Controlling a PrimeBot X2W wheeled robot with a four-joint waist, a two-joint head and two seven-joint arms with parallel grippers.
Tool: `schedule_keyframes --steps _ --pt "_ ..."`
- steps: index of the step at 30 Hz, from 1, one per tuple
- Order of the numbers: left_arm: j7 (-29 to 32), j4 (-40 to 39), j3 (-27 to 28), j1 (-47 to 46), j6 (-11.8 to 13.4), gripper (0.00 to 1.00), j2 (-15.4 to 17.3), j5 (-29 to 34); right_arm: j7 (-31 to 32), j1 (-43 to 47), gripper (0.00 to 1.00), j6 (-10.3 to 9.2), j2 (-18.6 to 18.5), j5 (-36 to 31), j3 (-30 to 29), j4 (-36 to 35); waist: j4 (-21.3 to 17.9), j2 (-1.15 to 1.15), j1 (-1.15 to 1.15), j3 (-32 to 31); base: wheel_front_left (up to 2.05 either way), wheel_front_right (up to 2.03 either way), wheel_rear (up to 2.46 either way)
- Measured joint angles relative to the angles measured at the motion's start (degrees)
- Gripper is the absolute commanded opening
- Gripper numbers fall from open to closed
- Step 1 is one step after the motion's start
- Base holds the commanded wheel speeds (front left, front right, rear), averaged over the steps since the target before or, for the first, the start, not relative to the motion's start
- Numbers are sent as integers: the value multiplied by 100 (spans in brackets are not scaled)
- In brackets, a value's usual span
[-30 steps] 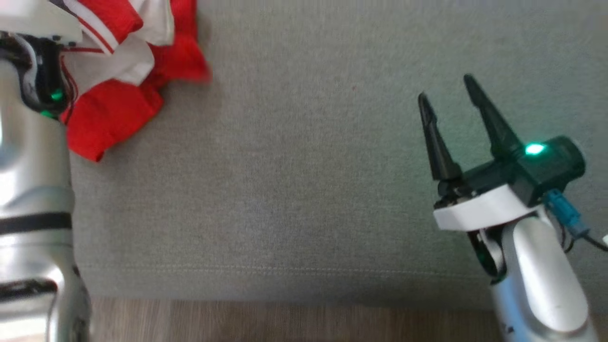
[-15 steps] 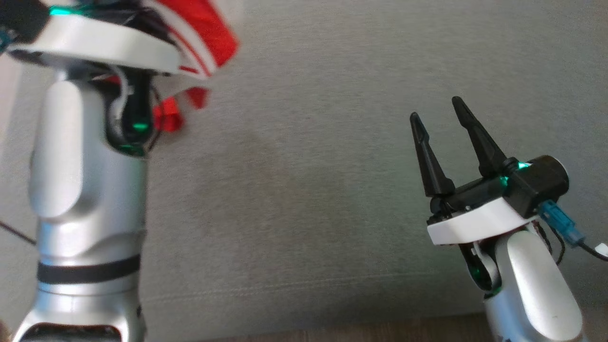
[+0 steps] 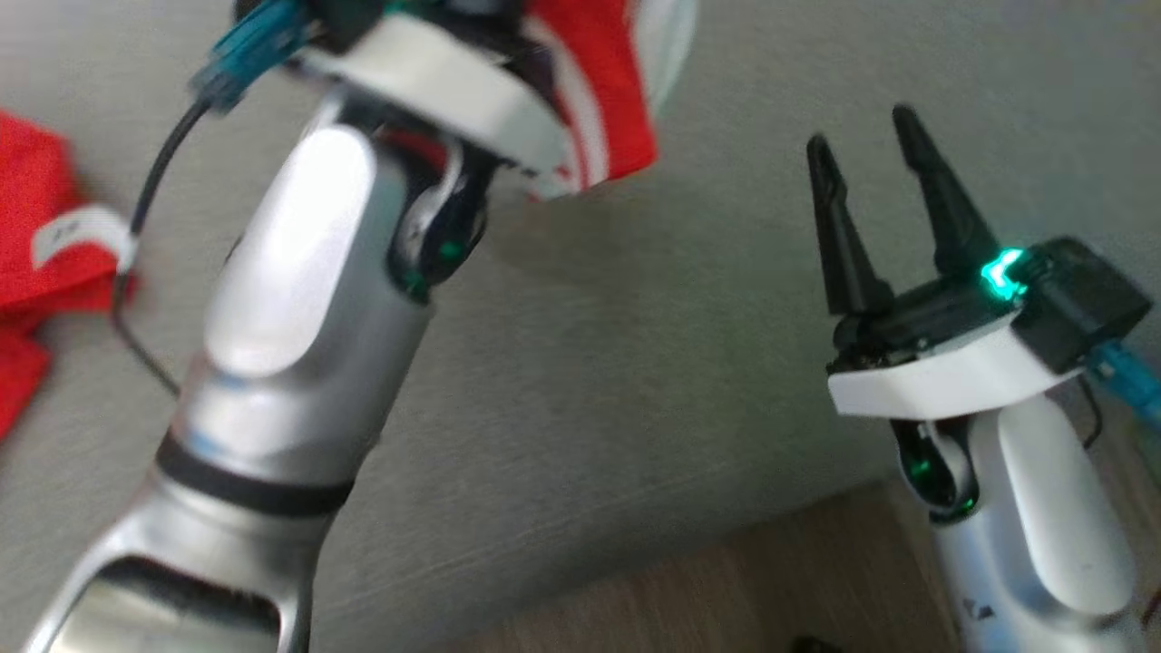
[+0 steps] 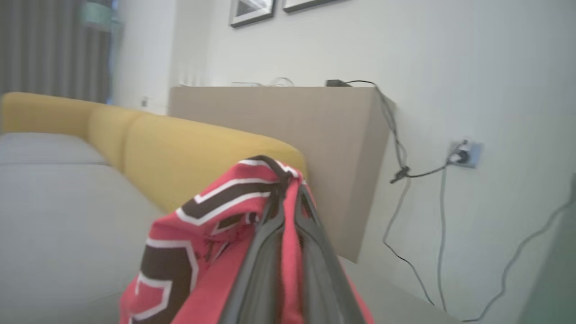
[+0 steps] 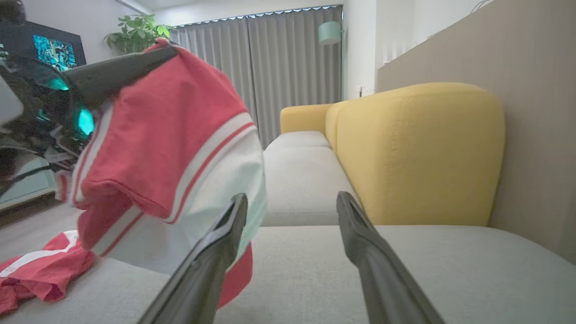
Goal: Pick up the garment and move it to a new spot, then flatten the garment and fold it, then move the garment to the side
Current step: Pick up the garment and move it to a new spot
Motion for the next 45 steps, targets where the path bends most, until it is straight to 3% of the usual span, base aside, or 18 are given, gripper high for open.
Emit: schedule_keyframes --steps 6,9,11,15,18,21,22,23,30,36,39,40,45 --pt "-91 401 -947 -944 -565 0 10 -113 -14 -118 100 0 1 158 -99 -225 -585 0 0 402 0 0 0" --pt "56 511 -1789 -1182 -622 0 210 -549 -15 -179 100 0 2 78 -124 -293 -787 0 0 588 0 0 0" --pt "145 516 -2490 -1307 -654 0 600 -958 -15 -194 100 0 3 103 -105 -327 -885 0 0 694 0 0 0" --pt "360 613 -4017 -1805 -665 0 1790 -1470 -15 -199 100 0 4 155 -26 -344 -1018 0 0 841 0 0 0" --pt "254 990 -4640 -2308 -666 0 2353 -1499 -15 -215 100 0 5 155 1 -349 -1036 0 0 908 0 0 0" --pt "-60 1667 -4649 -2675 -666 2 2448 -1444 -15 -235 100 0 5 192 32 -349 -997 0 0 946 0 0 0" --pt "-176 1895 -4646 -2765 -655 81 2420 -1337 -15 -246 100 0 5 193 37 -348 -977 0 0 958 0 0 0" --pt "-266 2116 -4641 -2821 -633 100 2364 -1279 -15 -268 100 0 5 193 40 -344 -953 0 0 967 0 0 0" --pt "-590 3049 -4295 -2695 -318 100 1817 -1539 -15 -305 100 0 7 96 44 -252 -721 0 0 884 0 0 0" --pt "-754 2966 -3410 -2529 137 100 1753 -2006 -15 -294 100 0 5 -294 92 -171 -498 0 0 659 0 0 0" --pt "-771 2319 -2746 -2195 426 100 1781 -2003 -15 -281 100 0 7 -516 -27 -79 -307 0 0 485 0 0 0" --pt "-788 1710 -2251 -1761 601 100 1790 -1986 -15 -274 100 0 4 -636 -113 -11 -183 0 0 334 0 0 0" --pt "-792 249 -1189 -68 894 100 1773 -1747 -15 -64 100 0 4 -1038 -212 116 177 0 0 -35 0 0 0"
